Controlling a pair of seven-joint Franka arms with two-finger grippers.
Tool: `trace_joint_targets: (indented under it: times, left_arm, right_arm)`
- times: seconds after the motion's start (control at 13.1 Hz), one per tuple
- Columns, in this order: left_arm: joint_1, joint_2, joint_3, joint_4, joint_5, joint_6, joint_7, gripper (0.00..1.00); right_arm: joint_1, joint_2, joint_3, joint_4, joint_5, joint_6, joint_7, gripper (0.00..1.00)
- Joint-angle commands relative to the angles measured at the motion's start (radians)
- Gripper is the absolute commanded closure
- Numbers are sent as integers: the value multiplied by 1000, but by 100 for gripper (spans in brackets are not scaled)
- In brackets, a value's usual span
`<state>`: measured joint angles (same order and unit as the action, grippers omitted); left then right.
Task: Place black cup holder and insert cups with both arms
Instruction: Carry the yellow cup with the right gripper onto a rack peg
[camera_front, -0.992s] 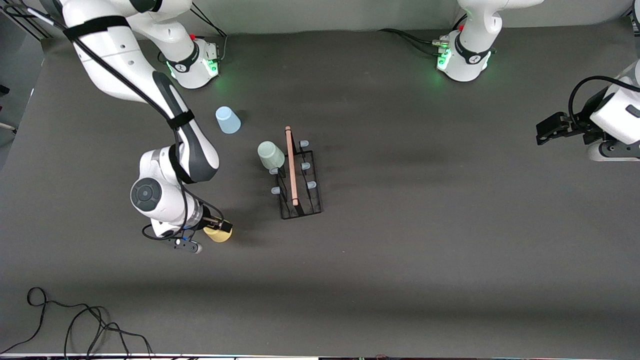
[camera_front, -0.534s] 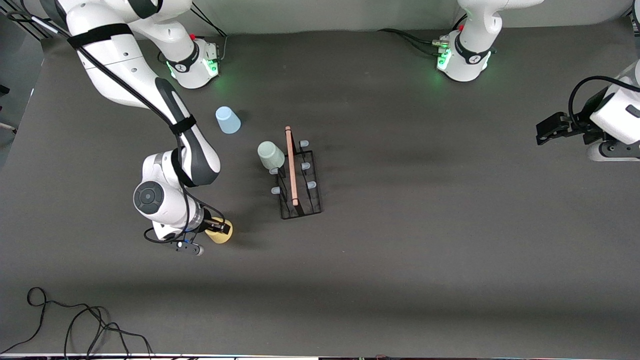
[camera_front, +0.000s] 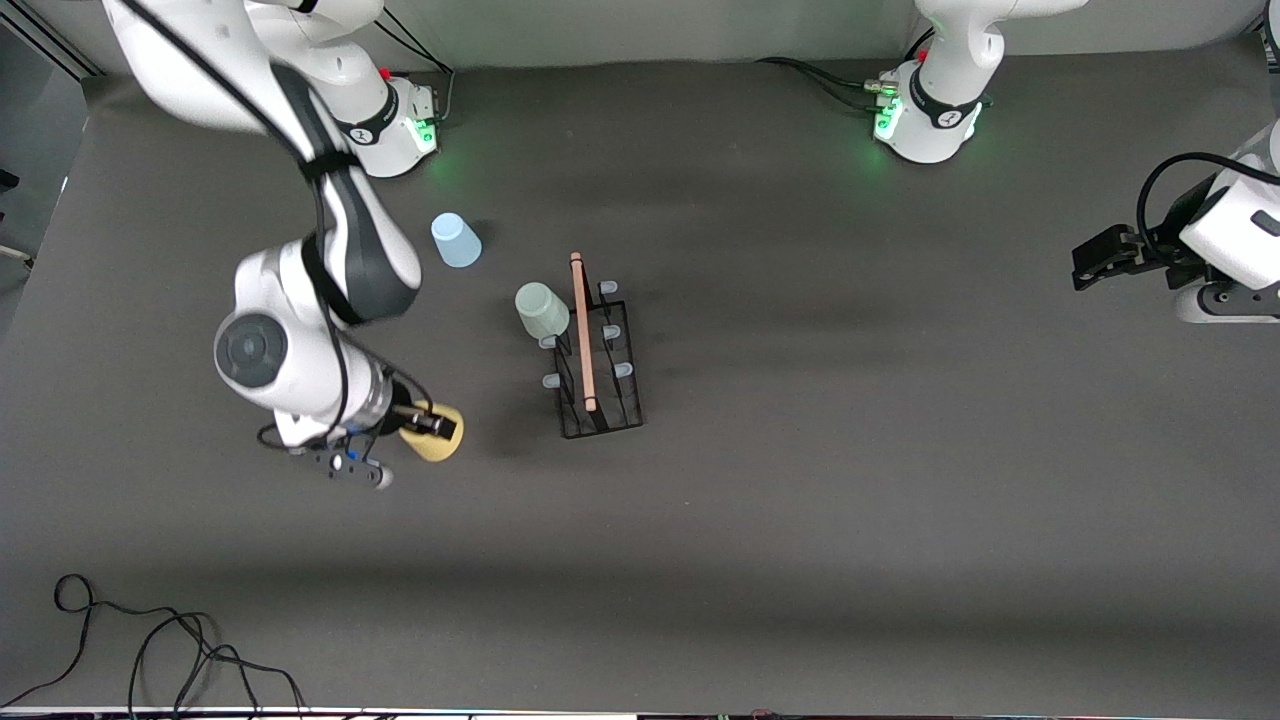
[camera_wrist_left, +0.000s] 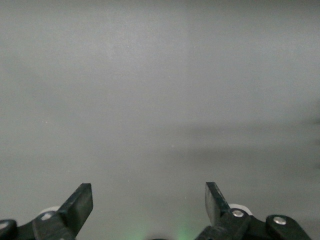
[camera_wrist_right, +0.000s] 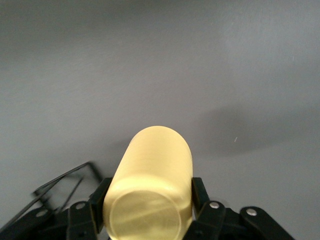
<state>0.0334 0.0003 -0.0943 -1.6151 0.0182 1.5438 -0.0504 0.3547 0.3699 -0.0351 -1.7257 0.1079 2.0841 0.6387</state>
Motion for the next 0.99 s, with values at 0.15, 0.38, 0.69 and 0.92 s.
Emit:
trace_joint_targets:
  times: [0.15, 0.38, 0.69, 0.92]
  left_arm:
    - [0, -6, 1, -2, 0, -7, -3, 0]
    - [0, -6, 1, -3, 0, -7, -3, 0]
    - [2, -6, 1, -2, 0, -13, -3, 0]
    - [2, -8, 1, -2, 0, -14, -3, 0]
  right_arm:
    - [159, -3, -2, 47, 3, -15, 327, 100]
    - [201, 20, -2, 52, 3, 11, 371, 100]
    - [236, 47, -2, 52, 3, 27, 411, 100]
    - [237, 66, -2, 54, 3, 47, 412, 100]
